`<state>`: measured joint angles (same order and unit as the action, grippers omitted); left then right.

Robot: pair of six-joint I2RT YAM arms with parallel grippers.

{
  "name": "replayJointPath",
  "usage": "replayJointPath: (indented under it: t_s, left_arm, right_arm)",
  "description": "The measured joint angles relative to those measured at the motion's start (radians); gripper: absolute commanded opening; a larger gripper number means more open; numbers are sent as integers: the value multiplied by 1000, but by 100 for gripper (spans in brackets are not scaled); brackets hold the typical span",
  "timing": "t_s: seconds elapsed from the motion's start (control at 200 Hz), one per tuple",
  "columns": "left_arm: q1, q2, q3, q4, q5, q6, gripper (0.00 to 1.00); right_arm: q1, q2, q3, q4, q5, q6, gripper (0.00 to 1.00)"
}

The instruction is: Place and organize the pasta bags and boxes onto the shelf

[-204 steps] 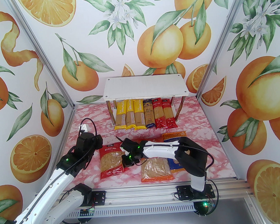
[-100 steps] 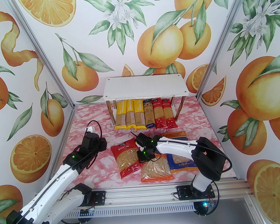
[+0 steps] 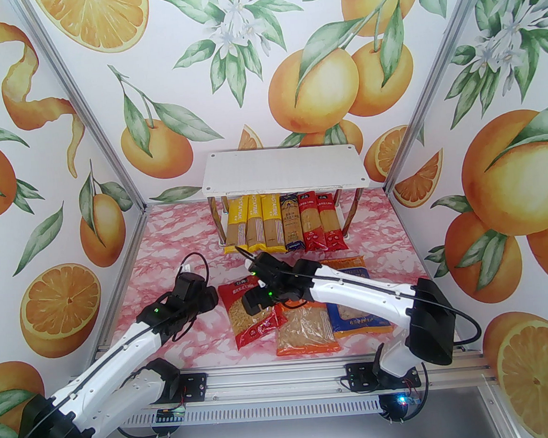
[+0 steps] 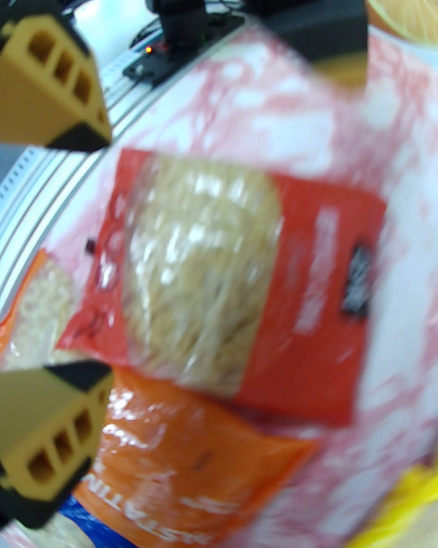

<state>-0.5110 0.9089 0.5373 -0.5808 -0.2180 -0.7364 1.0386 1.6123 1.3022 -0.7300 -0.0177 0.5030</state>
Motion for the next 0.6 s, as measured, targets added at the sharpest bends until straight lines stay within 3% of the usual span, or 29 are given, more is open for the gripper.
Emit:
replayJointPath:
  t_s: [0.14, 0.305, 0.6]
  left_arm:
    - [9, -50, -6, 0, 8, -16, 81]
    - [55, -107, 24, -39, 9, -8, 91]
    - [116, -217, 92, -101, 9, 18, 93]
  right_arm:
    - [48, 94, 63, -4, 89, 26, 99]
    - [72, 220, 89, -10, 148, 51, 100]
    - [80, 308, 127, -54, 183, 65, 100]
